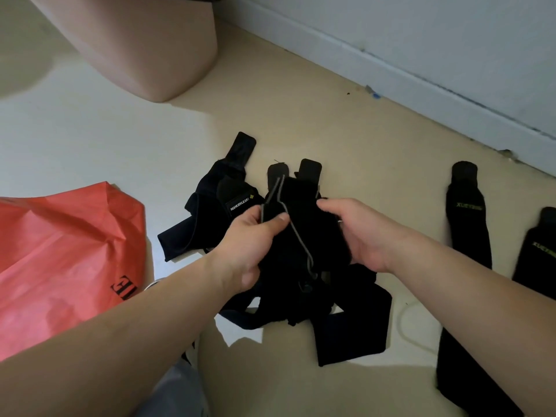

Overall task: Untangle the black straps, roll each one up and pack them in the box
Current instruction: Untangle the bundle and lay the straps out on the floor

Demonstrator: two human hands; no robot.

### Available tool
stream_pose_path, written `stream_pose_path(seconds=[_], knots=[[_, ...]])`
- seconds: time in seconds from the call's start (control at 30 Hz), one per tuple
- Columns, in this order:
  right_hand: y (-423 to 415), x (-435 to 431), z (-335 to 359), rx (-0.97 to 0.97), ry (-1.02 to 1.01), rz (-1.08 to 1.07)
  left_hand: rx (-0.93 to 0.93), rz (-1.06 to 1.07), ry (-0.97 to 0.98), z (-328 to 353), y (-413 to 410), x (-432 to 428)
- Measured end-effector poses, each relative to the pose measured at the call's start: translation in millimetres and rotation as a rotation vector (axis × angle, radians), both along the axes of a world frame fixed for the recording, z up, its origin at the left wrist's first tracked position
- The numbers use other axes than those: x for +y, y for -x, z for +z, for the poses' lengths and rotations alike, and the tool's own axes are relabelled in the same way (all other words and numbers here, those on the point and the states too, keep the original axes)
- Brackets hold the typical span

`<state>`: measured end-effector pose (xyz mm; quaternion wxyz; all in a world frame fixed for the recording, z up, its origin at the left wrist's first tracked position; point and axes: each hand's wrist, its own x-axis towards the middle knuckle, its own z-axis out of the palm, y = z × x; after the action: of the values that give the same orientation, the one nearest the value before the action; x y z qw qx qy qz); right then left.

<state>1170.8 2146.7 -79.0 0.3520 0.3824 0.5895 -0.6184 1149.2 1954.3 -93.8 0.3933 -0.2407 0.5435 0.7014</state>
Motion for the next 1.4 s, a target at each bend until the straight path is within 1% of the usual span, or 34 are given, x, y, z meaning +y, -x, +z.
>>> stream_pose_path(seconds=[0.03, 0.1, 0.2, 0.27, 0.33, 0.37, 0.43, 0.53, 0.6, 0.73, 0.83, 0.9, 0.97, 1.0, 1.03, 1.07, 1.1, 1.17, 1.27, 1.4], knots=[[-2.7, 2.1, 0.4, -0.004, 0.008, 0.067, 0.032, 0.044, 0.028, -0.5, 0.4, 1.2], [-8.2, 4.9, 2.8, 0.001, 0.006, 0.147, 0.12, 0.036, 0.123, -1.7, -0.4, 1.9], [-12.5, 8.9, 7.1, 0.01, 0.013, 0.104, 0.306, -0.079, 0.303, -5.8, -5.5, -1.8], [-13.1, 8.0, 10.3, 0.004, 0.066, 0.055, 0.359, -0.11, 0.344, -6.7, -7.9, -3.6], [-13.9, 3.2, 12.2, -0.007, 0.08, 0.088, 0.323, -0.136, 0.278, -3.0, -9.7, -1.8], [-14.6, -1.6, 12.8, -0.006, 0.097, 0.131, 0.263, -0.144, 0.204, 1.0, -11.2, 0.2], [-16.8, -11.1, 10.4, -0.001, 0.13, 0.206, 0.074, -0.154, 0.045, 10.0, -15.5, 5.5], [-18.8, -13.1, 2.7, 0.04, 0.012, 0.34, -0.171, -0.12, -0.061, 11.2, -18.9, 5.4], [-19.6, -7.2, -1.3, 0.03, -0.035, 0.401, -0.255, -0.077, -0.121, 6.1, -17.9, 0.4], [-26.3, -3.7, -3.8, -0.033, -0.035, 0.502, -0.251, -0.079, -0.192, -3.5, -14.2, -4.2], [-27.5, -3.7, 0.6, -0.076, -0.017, 0.621, -0.099, -0.171, -0.05, -2.6, -16.9, 2.1], [-22.7, 1.8, 1.4, -0.072, -0.09, 0.659, -0.004, -0.149, -0.003, -2.3, -19.5, 6.7], [-17.5, 13.8, -3.7, -0.024, -0.209, 0.5, 0.062, -0.163, -0.034, 2.0, -20.5, 11.9], [-15.0, 20.6, -6.4, -0.003, -0.209, 0.379, 0.1, -0.2, -0.065, 7.2, -20.8, 15.6], [-13.0, 26.5, -7.9, -0.002, -0.133, 0.261, 0.137, -0.251, -0.096, 13.5, -21.4, 19.7], [-11.6, 30.7, -7.9, -0.018, -0.005, 0.163, 0.165, -0.313, -0.124, 19.4, -22.1, 23.7], [-11.0, 32.2, -5.7, -0.042, 0.121, 0.085, 0.178, -0.377, -0.147, 24.6, -23.7, 27.3], [-11.6, 34.1, -4.6, -0.049, 0.264, -0.011, 0.155, -0.506, -0.185, 29.2, -28.8, 31.1], [-9.9, 37.2, -4.0, 0.041, 0.301, -0.161, 0.079, -0.601, -0.191, 27.6, -35.6, 33.4], [-4.6, 43.8, 12.9, 0.203, 0.327, -0.294, 0.039, -0.598, -0.17, 32.3, -42.7, 41.4]])
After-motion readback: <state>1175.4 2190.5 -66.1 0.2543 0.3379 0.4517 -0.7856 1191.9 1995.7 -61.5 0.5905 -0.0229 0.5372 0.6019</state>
